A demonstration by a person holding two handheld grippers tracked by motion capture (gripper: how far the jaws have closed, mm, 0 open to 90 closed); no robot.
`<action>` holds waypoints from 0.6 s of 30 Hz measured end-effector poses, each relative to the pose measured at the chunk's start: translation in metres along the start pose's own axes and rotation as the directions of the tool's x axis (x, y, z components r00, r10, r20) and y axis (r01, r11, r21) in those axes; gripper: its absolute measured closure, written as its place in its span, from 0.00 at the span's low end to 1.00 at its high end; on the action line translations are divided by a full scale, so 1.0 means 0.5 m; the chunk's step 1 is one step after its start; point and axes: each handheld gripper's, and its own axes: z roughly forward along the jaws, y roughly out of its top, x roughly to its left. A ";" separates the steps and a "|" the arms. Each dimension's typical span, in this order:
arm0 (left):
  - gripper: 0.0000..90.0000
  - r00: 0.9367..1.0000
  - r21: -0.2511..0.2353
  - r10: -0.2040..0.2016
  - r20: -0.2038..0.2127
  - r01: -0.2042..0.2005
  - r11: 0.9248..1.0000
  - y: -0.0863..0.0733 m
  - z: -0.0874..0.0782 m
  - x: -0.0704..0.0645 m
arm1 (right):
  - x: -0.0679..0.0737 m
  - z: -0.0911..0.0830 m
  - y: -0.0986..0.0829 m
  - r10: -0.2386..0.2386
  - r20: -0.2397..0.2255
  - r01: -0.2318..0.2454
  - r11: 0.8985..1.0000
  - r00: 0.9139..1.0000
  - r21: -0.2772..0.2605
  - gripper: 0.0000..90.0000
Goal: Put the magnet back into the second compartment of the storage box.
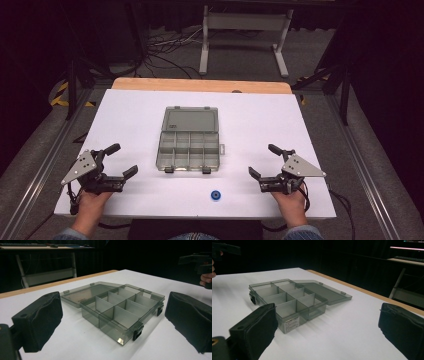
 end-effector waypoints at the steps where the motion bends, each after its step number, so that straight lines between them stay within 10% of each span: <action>1: 0.02 1.000 0.005 0.005 -0.001 -0.005 1.000 0.000 -0.001 0.000 | 0.000 0.000 0.000 0.001 -0.002 -0.001 1.000 1.000 -0.001 0.03; 18: 0.02 0.999 0.028 -0.033 0.022 0.032 0.999 0.004 -0.003 0.004 | 0.001 0.004 0.001 -0.011 -0.011 0.011 1.000 1.000 -0.002 0.02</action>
